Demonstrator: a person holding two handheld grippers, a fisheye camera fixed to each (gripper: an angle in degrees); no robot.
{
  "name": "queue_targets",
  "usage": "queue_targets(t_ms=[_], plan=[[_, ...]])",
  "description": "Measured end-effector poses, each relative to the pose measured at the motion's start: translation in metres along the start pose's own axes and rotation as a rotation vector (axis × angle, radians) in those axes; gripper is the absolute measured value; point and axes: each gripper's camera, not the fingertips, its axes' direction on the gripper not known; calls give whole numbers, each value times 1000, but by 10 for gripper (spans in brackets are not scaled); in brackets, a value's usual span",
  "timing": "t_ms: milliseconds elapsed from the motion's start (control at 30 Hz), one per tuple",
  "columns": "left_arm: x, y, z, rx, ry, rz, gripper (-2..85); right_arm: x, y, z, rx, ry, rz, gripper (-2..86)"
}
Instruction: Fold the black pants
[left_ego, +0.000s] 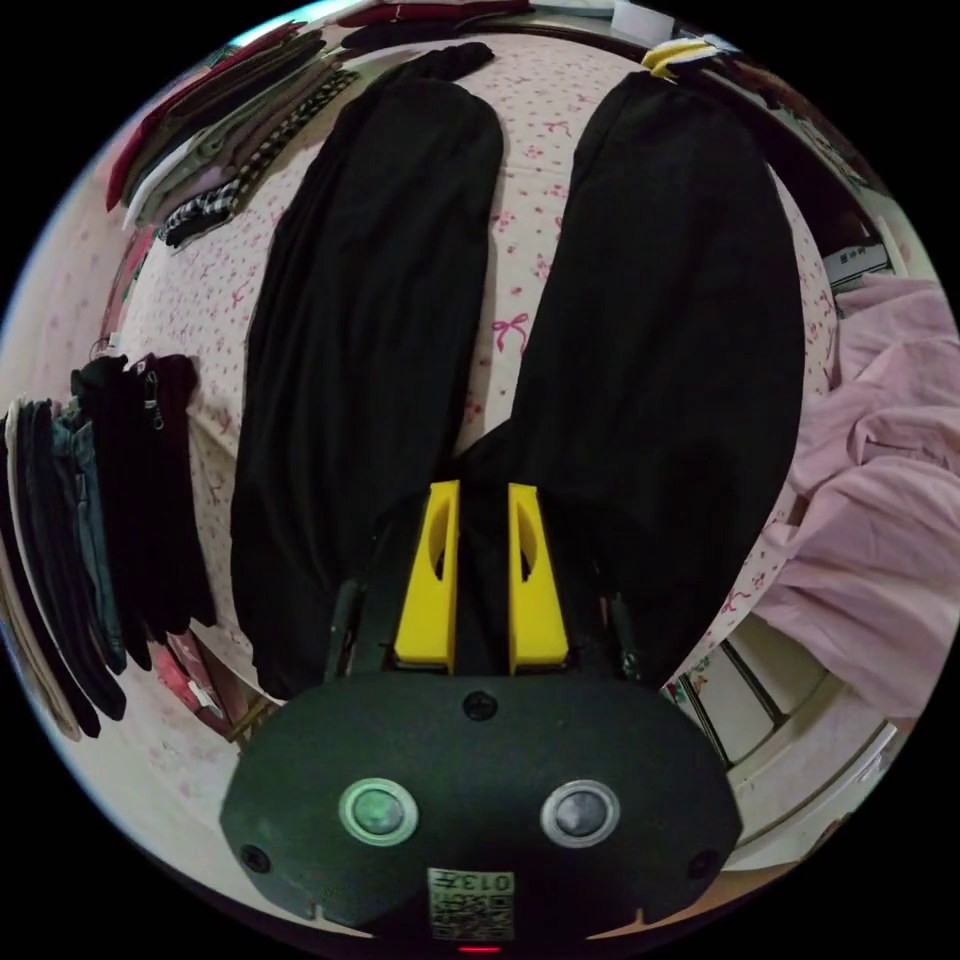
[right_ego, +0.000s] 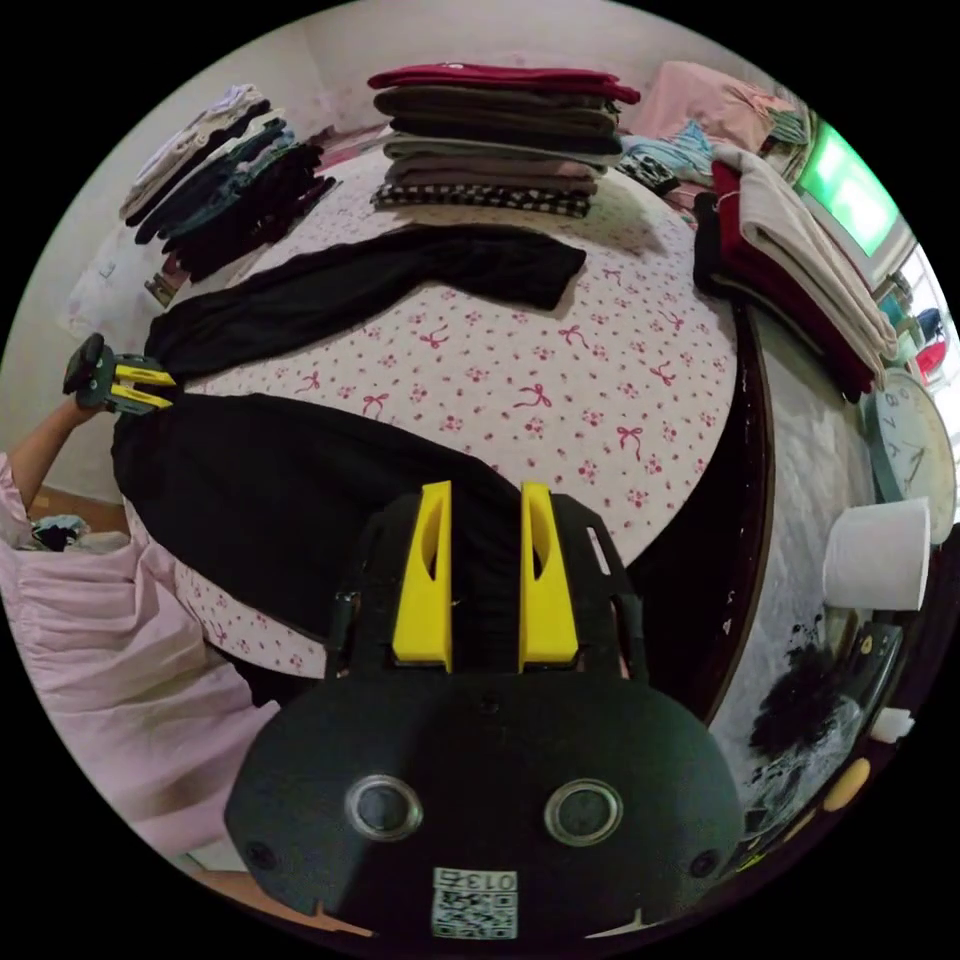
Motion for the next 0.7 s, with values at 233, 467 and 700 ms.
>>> queue_targets(t_ms=[233, 467, 700], plan=[[-34, 8, -5, 121, 78, -80, 74, -4, -17, 34, -127, 46, -76, 85], [-32, 7, 14, 65, 73, 62, 31, 1, -25, 39, -157, 57, -34, 34], [-81, 45, -16, 223, 110, -166, 4, 5, -22, 27, -139, 122, -92, 20]])
